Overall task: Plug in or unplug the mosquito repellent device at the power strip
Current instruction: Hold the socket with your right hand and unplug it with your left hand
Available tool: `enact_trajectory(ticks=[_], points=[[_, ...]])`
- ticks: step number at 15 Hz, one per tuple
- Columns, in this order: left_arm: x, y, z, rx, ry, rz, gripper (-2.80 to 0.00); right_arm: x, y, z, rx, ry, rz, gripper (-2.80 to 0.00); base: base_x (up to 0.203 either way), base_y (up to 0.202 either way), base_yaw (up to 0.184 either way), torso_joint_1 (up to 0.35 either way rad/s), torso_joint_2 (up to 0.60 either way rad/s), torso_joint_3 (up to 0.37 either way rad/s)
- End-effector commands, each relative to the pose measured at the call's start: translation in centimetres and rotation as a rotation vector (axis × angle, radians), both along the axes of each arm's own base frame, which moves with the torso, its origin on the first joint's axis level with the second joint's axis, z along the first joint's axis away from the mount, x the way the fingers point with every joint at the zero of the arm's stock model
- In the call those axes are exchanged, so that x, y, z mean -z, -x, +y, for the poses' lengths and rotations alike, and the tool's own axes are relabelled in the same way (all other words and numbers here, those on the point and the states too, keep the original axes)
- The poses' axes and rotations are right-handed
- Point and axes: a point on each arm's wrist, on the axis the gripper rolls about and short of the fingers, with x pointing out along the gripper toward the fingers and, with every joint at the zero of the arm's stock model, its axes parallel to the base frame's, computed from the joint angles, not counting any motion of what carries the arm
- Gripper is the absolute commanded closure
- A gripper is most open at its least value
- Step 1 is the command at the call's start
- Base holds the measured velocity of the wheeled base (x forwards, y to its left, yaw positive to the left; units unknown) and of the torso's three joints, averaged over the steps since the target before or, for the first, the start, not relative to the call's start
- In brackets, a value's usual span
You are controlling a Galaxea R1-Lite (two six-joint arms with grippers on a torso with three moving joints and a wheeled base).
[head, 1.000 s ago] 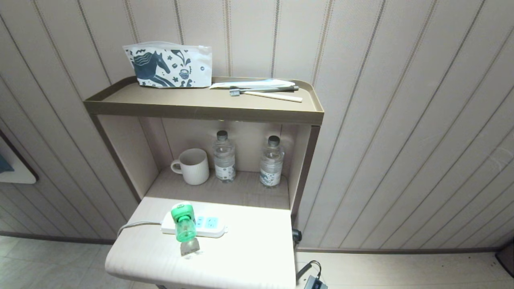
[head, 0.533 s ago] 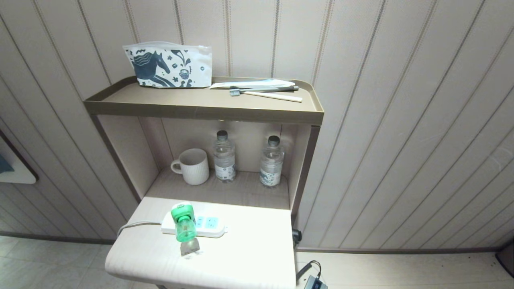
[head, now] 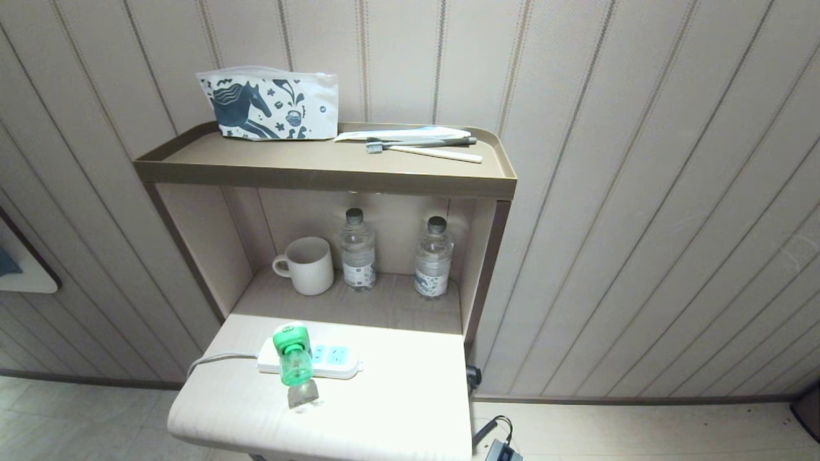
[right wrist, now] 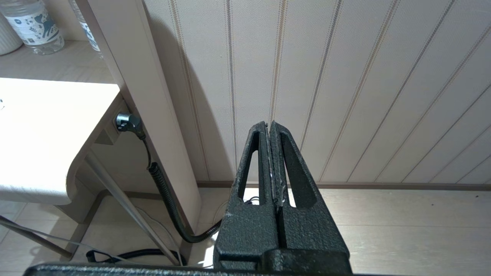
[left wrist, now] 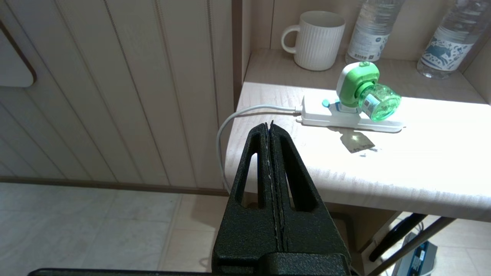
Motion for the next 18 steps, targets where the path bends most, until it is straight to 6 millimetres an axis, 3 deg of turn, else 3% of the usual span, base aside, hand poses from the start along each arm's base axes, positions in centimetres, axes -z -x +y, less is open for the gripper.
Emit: enact_trajectory(ticks=[1,18], points=[[-0.01,0.0,0.0,0.0,0.0,-0.001,0.0,0.0,-0.01,0.0,-0.001,0.0,0.002,0.0,0.0,0.0,0.0,0.0,0.0,0.0],[-0.01,0.0,0.0,0.0,-0.012,-0.001,0.0,-0.02,-0.01,0.0,0.002,0.01,0.0,0.0,0.0,0.0,0.0,0.0,0.0,0.0]])
